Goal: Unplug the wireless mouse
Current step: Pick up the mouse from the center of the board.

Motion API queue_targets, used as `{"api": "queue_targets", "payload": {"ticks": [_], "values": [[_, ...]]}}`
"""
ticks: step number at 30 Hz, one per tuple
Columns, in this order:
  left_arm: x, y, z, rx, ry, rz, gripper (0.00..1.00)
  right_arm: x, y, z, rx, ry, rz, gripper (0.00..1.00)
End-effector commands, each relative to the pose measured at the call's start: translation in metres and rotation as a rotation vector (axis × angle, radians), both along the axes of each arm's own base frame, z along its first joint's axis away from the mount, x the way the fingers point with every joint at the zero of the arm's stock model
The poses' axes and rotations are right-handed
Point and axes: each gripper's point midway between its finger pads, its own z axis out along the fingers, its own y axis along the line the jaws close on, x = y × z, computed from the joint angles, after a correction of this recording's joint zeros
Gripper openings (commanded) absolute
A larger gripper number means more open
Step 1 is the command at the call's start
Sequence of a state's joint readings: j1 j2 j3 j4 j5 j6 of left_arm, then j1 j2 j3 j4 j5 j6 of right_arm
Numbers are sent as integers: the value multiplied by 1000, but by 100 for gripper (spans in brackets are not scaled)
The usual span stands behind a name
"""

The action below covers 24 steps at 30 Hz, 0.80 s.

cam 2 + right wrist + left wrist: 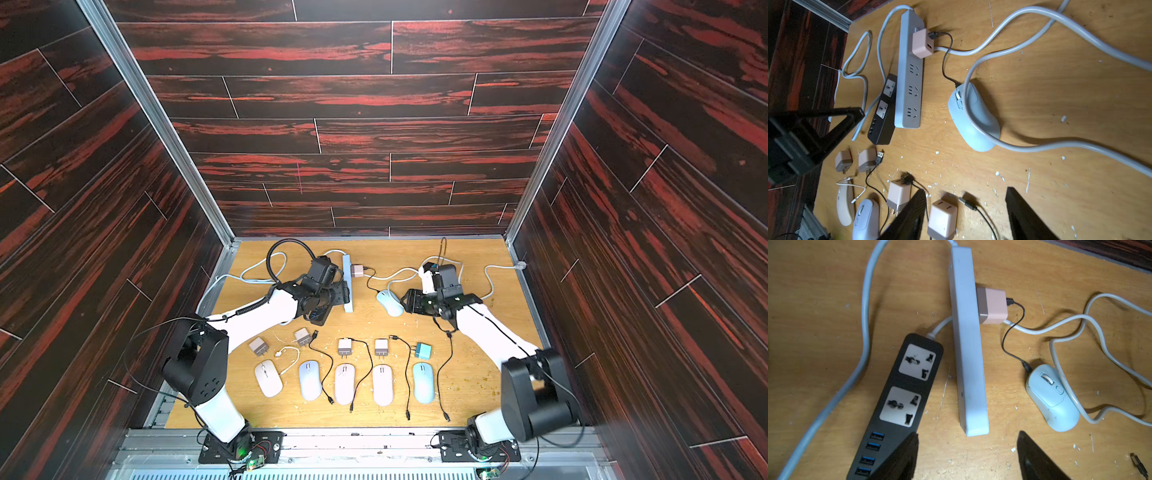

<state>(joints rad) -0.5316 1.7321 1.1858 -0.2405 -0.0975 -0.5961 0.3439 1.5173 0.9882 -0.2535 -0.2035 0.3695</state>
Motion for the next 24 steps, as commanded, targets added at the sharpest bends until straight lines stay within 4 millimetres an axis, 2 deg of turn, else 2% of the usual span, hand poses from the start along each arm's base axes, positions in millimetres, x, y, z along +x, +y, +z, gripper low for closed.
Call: {"api": "queue_targets", "payload": {"ticks": [1, 4, 9, 15, 24], "values": [[-15, -2, 21, -95, -33, 0, 77, 1, 11, -15, -79, 17, 101, 66], [-24, 6, 32, -126, -71, 22, 77, 5, 17, -31, -95, 50, 126, 68], [-34, 25, 34, -95, -83, 67, 77, 3, 25, -55, -104, 97, 155, 75], [-37, 29, 34, -79, -73, 66, 77, 6, 31, -73, -137, 111, 172, 82], [-37, 32, 35, -67, -63, 63, 77, 19, 35, -94, -168, 132, 170, 83]]}}
